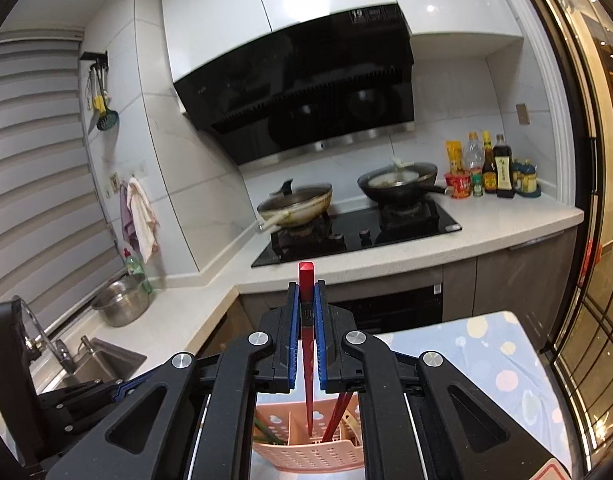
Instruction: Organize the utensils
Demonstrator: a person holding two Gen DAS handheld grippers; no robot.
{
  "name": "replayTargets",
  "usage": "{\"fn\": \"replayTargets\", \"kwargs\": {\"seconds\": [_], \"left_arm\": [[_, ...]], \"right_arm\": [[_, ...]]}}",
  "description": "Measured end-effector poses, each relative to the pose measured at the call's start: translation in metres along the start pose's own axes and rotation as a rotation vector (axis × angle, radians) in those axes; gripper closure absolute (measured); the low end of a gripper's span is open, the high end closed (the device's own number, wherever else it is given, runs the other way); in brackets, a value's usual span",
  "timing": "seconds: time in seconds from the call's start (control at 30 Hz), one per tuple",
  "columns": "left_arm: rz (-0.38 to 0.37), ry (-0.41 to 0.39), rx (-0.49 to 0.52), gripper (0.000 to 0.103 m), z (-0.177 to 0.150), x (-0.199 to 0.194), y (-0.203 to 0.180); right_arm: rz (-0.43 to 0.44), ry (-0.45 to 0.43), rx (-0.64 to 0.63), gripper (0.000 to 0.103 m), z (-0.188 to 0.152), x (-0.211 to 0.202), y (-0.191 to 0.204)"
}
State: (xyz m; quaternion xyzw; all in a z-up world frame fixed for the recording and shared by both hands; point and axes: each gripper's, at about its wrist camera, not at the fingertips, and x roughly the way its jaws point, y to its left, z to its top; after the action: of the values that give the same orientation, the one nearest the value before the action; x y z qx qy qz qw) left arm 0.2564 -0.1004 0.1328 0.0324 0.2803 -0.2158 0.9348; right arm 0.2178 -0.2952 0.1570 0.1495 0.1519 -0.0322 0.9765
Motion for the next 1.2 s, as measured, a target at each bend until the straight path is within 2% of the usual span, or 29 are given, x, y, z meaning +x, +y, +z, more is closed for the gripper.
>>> {"fn": "replayTargets", "kwargs": {"seconds": [0.3, 0.33, 0.4, 0.43, 0.47, 0.5, 0.63, 0.83, 1.03, 1.13, 1.2], "left_arm": [[0.011, 0.065, 0.007, 0.101, -0.018, 0.036, 0.003], [0.012, 0.064, 0.009, 0.098, -0.02, 0.036, 0.003], [0.02, 0.062, 0.009, 0.083, -0.021, 0.036, 0.001], [0.026, 0.056, 0.007, 0.07, -0.022, 0.034, 0.001], [0.033, 0.049, 0.007, 0.063, -0.023, 0.032, 0.0], [0.037, 0.042, 0.009, 0.061, -0.023, 0.03, 0.0], [0.038, 0.029, 0.006, 0.058, -0.023, 0.019, -0.001], [0.036, 0.018, 0.002, 0.057, -0.029, 0.0, -0.004], [0.062, 0.017, -0.013, 0.056, -0.044, -0.022, -0.002], [0.09, 0.015, -0.011, 0.049, -0.052, -0.033, -0.003], [0.098, 0.016, -0.01, 0.048, -0.059, -0.04, -0.004]], "right_arm": [[-0.003, 0.119, -0.001, 0.095, -0.038, 0.045, -0.001], [-0.004, 0.123, 0.005, 0.09, -0.041, 0.046, -0.002], [-0.009, 0.131, 0.009, 0.085, -0.046, 0.046, -0.005], [-0.012, 0.132, 0.01, 0.082, -0.047, 0.045, -0.006], [-0.013, 0.131, 0.012, 0.079, -0.048, 0.042, -0.007], [-0.012, 0.13, 0.012, 0.077, -0.049, 0.039, -0.007], [-0.014, 0.118, 0.003, 0.068, -0.051, 0.022, -0.007], [-0.007, 0.115, -0.031, 0.066, -0.06, -0.006, 0.001], [-0.028, 0.121, -0.08, 0.058, -0.079, -0.04, 0.009], [-0.042, 0.14, -0.087, 0.057, -0.089, -0.053, 0.009], [-0.053, 0.155, -0.094, 0.054, -0.096, -0.062, 0.01]]}}
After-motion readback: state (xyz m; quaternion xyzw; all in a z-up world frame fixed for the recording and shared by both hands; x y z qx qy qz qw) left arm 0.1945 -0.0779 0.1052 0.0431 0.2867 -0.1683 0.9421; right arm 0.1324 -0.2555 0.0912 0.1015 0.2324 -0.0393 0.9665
